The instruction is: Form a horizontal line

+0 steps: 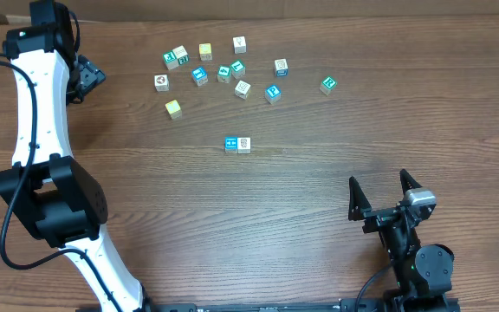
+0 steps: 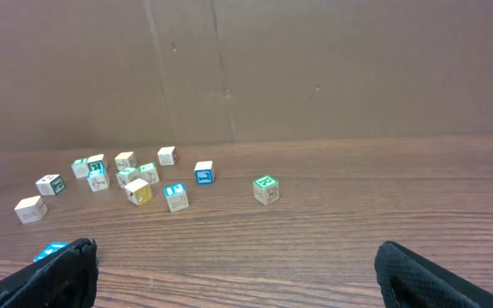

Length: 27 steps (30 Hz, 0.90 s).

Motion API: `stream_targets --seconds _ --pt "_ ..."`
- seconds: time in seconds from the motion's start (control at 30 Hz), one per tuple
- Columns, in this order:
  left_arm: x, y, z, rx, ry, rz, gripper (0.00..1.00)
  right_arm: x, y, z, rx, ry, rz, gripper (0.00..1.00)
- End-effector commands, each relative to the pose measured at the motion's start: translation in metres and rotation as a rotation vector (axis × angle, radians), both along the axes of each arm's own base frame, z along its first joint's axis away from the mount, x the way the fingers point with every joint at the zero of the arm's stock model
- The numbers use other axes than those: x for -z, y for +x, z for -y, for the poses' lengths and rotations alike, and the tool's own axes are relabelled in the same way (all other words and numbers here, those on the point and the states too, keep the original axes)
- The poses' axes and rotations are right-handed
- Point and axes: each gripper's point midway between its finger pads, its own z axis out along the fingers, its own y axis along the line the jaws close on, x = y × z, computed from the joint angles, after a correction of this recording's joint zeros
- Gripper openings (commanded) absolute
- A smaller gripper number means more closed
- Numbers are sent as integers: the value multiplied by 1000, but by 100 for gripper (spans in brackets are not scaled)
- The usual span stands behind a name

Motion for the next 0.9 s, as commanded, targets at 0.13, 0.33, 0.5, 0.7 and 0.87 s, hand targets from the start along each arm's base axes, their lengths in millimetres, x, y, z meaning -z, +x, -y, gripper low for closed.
stream_targets --seconds 0.13,0.33,0.5,0.7,0.87 --pt "-6 0 -1 4 13 7 100 3 0 0 1 4 -1 100" --pt "-6 0 -1 4 13 7 100 3 0 0 0 4 -1 100" --pt "-6 0 -1 4 13 7 100 3 0 -2 -11 72 -14 100" --pt "-6 0 -1 4 13 7 100 -1 -5 -21 -119 153 -30 100" --pt "-6 0 -1 4 13 7 100 -9 -12 -25 -147 162 -68 100"
